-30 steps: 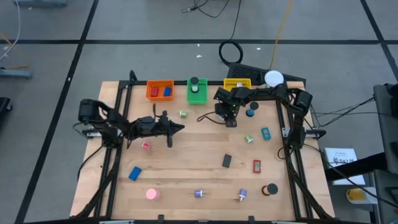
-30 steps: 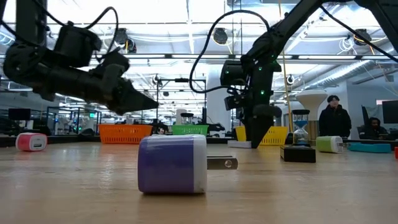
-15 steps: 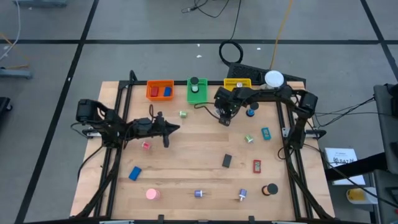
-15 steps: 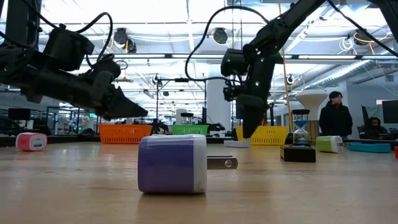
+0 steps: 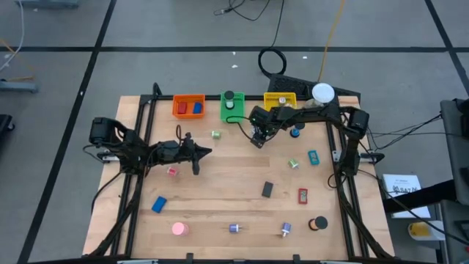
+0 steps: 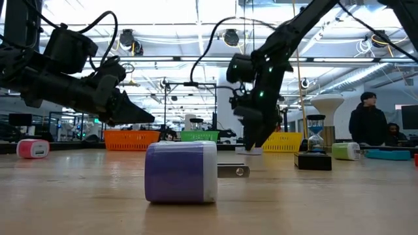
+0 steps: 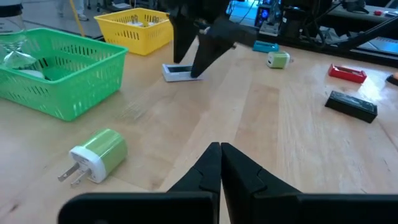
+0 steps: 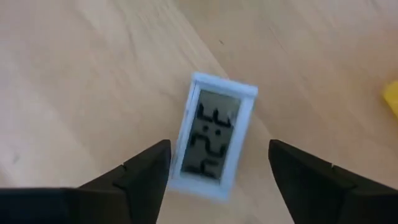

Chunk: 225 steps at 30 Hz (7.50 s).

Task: Pick & Place Office items
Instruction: Put the white digital clock into the orange bin, then put the pink charger adapter into the yellow bin

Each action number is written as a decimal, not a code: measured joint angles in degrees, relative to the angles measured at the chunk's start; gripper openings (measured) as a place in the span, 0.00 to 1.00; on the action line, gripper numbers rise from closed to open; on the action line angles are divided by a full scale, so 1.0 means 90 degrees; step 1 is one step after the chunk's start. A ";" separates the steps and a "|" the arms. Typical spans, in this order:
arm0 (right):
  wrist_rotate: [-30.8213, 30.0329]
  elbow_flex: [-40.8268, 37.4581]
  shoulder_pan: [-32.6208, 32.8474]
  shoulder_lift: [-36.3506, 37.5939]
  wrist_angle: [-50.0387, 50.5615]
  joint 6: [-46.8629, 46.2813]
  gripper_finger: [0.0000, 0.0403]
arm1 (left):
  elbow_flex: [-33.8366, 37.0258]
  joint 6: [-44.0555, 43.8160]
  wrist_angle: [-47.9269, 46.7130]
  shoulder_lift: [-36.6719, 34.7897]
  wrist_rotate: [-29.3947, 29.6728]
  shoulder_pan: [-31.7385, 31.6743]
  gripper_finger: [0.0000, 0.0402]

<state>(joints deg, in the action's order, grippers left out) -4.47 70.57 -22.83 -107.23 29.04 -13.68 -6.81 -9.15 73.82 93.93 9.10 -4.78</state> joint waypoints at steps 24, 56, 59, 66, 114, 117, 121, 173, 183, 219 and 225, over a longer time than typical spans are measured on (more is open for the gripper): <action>0.0330 0.0131 0.0510 0.0100 -0.0872 0.0352 0.37 | 0.0199 -0.0007 -0.0017 0.0000 0.0381 -0.0220 0.01; 0.0972 0.1819 0.1752 -0.1681 -0.2039 0.2628 0.52 | 0.0233 0.0121 -0.0022 0.0000 0.0168 -0.0758 0.05; 0.0965 0.1819 0.1801 -0.1518 -0.1995 0.2607 0.57 | 0.0233 0.0048 -0.0019 0.0000 0.0088 -0.0758 0.05; 0.0796 0.1417 0.1790 -0.0762 -0.1667 0.2687 0.51 | 0.0083 -0.0166 -0.0037 0.0002 0.0088 -0.0758 0.05; 0.0694 -0.3959 0.1200 0.2107 -0.7688 0.2286 0.00 | -0.4243 -0.0064 -0.8018 0.0284 -0.0512 -0.0199 0.68; 0.0694 -0.3959 0.1200 0.2107 -0.7710 0.2286 0.00 | -0.4248 0.0007 -0.7966 0.0389 -0.0650 -0.0152 0.68; 0.0694 -0.3956 0.1200 0.2107 -0.7727 0.2286 0.00 | -0.4238 0.0050 -0.8000 0.0666 -0.0465 -0.0107 0.68; 0.0697 -0.3956 0.1200 0.2106 -0.7708 0.2337 0.00 | -0.4235 -0.1844 -0.9394 -0.1198 0.0370 -0.4375 0.39; 0.0697 -0.3956 0.1203 0.2104 -0.7703 0.2315 0.00 | -0.4236 -0.2058 -0.8711 -0.0106 0.0048 -0.4825 0.39; 0.0697 -0.3956 0.1203 0.2106 -0.7704 0.2334 0.00 | -0.4240 -0.2321 -0.8908 -0.0022 0.0783 -0.4644 0.53; 0.0697 -0.3956 0.1203 0.2104 -0.7705 0.2334 0.00 | -0.4238 -0.2103 -0.9158 -0.0532 0.0838 -0.4641 0.59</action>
<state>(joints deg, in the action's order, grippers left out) 1.80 34.96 -12.01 -88.29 -40.31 7.33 -44.95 -28.08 -8.60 89.14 16.64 -46.54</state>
